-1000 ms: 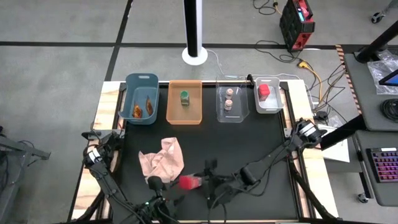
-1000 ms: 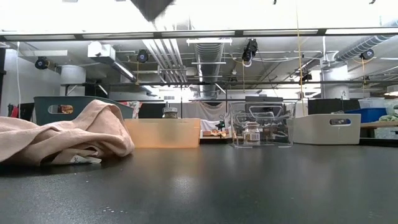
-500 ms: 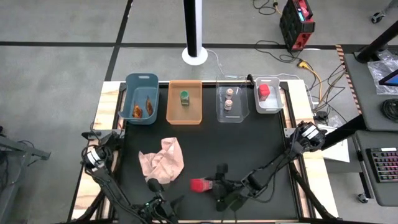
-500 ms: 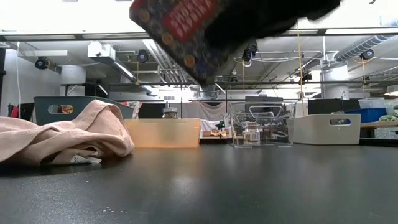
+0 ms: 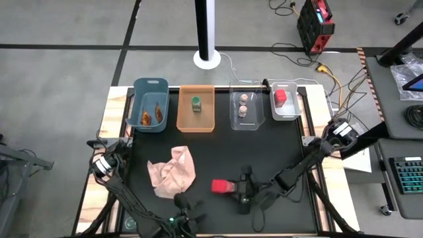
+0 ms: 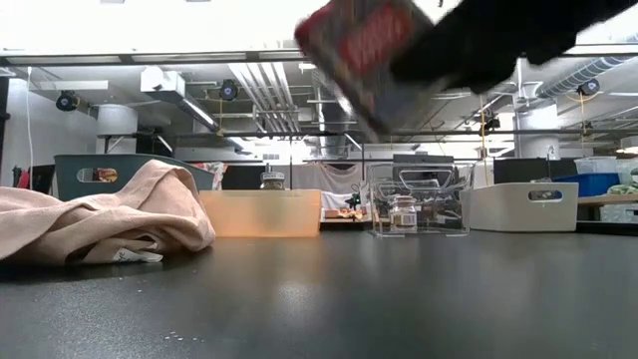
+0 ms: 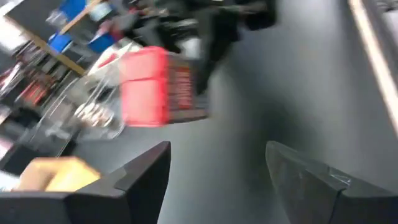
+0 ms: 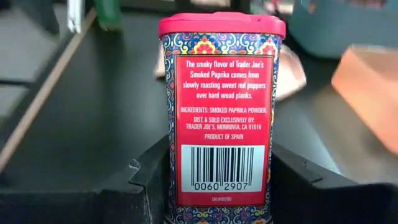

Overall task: Sort spices by type
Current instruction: Put the red seasoning can into the white bin

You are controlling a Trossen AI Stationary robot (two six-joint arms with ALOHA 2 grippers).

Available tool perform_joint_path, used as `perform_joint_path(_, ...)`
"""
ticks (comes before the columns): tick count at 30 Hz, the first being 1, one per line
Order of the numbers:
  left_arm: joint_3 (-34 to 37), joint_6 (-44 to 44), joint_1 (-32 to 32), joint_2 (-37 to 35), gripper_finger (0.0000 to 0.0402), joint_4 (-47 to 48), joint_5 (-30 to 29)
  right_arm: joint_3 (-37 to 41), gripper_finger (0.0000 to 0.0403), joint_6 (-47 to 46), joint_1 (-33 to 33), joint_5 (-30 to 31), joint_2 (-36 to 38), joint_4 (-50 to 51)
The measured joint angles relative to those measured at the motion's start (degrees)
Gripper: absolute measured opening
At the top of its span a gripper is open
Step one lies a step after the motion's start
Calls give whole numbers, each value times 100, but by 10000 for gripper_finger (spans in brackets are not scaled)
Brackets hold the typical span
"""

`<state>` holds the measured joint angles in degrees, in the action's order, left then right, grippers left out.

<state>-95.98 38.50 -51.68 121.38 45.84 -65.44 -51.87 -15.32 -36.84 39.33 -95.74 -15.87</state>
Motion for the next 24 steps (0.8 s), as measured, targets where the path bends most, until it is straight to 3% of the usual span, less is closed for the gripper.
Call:
perform_joint_path(6,2,-1616,44,-1,229,-1309,643,157,187,948,-37,-34,4,-1215)
perform_joint_path(12,-94,-2535,37,-37,224,-1790,749,249,187,871,-41,-31,-48,-1185)
perform_joint_path(20,211,-2622,37,-404,224,-1557,585,266,187,908,-39,-28,-59,-1353)
perform_joint_path(24,1050,-2910,105,-771,224,-2321,-100,264,187,1285,-31,-30,17,-1689)
